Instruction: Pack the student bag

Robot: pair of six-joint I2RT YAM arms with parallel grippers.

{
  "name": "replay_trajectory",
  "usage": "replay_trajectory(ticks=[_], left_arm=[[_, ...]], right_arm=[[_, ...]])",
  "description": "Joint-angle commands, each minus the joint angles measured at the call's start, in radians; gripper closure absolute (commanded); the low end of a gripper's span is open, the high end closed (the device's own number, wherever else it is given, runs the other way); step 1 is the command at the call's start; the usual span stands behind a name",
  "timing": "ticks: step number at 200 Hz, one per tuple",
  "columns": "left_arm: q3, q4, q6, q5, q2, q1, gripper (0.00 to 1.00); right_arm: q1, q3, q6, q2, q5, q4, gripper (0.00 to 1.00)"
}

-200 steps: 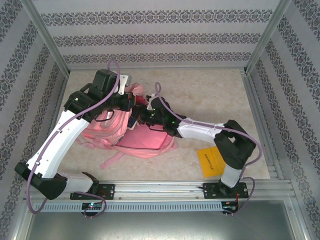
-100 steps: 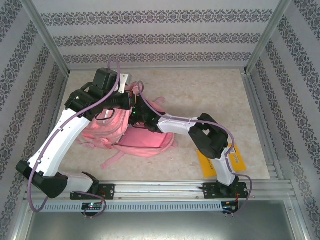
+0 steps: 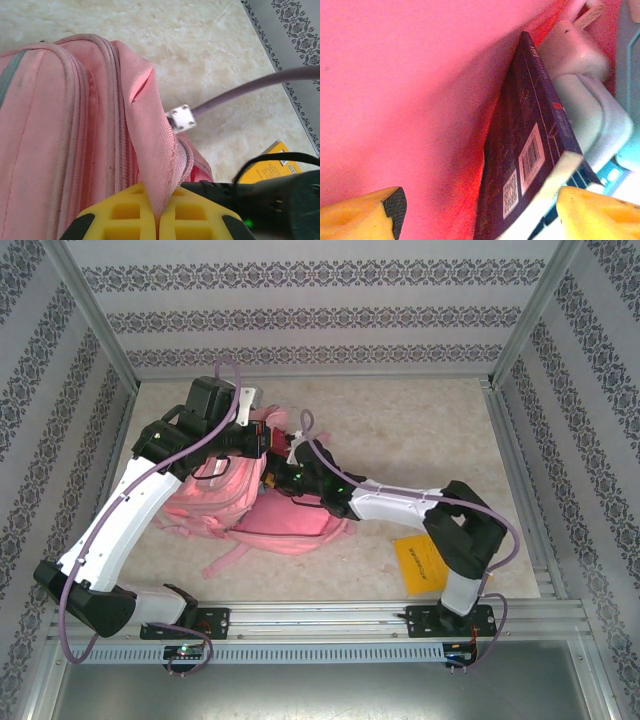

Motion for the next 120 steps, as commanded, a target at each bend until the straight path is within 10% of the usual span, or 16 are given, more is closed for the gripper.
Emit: replay_trajectory(ticks=[1, 66, 120], left_arm=[[0.000, 0.090, 0.005, 0.002, -0.038, 0.018, 1.00], [-0.176, 0.153, -0.005, 0.034, -0.032, -0.041, 1.00], [-0.335, 0.348, -0.110, 0.072, 0.128, -0.171, 0.97]], right_arm=[[-0.006, -0.067, -0.122, -0.093, 0.032, -0.055, 0.22], [-0.021, -0.341, -0.561, -0.514, 0.464, -0.584, 0.30], [-0.150, -0.456, -0.490, -0.791, 0.477, -0.943, 0.66]])
